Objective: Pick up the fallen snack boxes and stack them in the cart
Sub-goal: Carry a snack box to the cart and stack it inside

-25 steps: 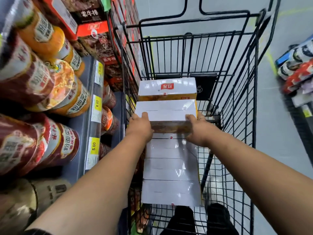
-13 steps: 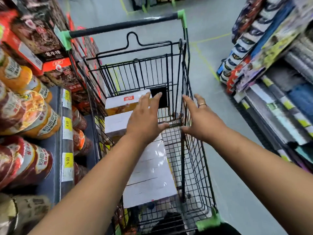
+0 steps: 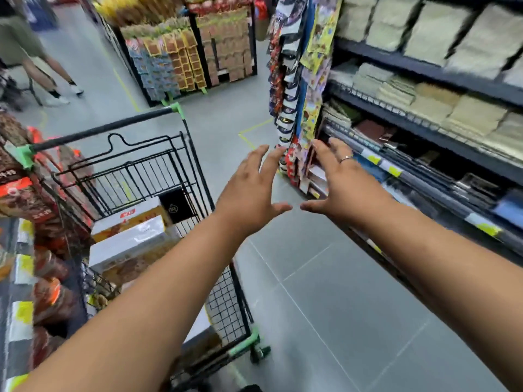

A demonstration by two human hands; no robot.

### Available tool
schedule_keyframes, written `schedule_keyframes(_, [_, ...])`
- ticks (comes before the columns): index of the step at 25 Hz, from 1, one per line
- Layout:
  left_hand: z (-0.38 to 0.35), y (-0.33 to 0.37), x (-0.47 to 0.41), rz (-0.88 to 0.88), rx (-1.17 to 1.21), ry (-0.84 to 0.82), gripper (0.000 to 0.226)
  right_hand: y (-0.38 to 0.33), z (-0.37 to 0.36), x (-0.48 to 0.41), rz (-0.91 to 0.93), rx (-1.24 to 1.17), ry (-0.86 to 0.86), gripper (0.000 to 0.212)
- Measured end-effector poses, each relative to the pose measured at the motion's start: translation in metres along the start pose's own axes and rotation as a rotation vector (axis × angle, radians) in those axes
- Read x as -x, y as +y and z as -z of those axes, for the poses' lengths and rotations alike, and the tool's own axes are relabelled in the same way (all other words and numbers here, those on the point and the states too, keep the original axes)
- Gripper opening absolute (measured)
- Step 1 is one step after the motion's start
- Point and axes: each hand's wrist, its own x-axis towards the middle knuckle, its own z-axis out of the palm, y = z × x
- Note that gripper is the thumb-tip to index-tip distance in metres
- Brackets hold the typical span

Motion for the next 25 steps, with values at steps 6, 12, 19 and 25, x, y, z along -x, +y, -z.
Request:
schedule_keyframes(6, [0.004, 0.170, -0.031, -0.301, 0.015, 0.065, 0.102, 0.103, 0.113, 0.101, -0.191, 0.050, 0.160, 0.119])
schedule_keyframes(12, [0.018, 0.311, -0.072, -0.602, 0.022, 0.070, 0.101, 0.177, 0.202, 0.185, -0.414, 0.061, 0.331, 0.117])
schedule_keyframes(19, [0.017, 0.443, -0.114, -0.958, 0.129, 0.093, 0.103, 0.227, 0.266, 0.259, -0.696, 0.180, 0.439, 0.118])
schedule_keyframes(25, [0.002, 0.554, -0.138, -1.286, 0.305, 0.042, 0.103, 0.253, 0.319, 0.314, -0.980, 0.321, 0.564, 0.117])
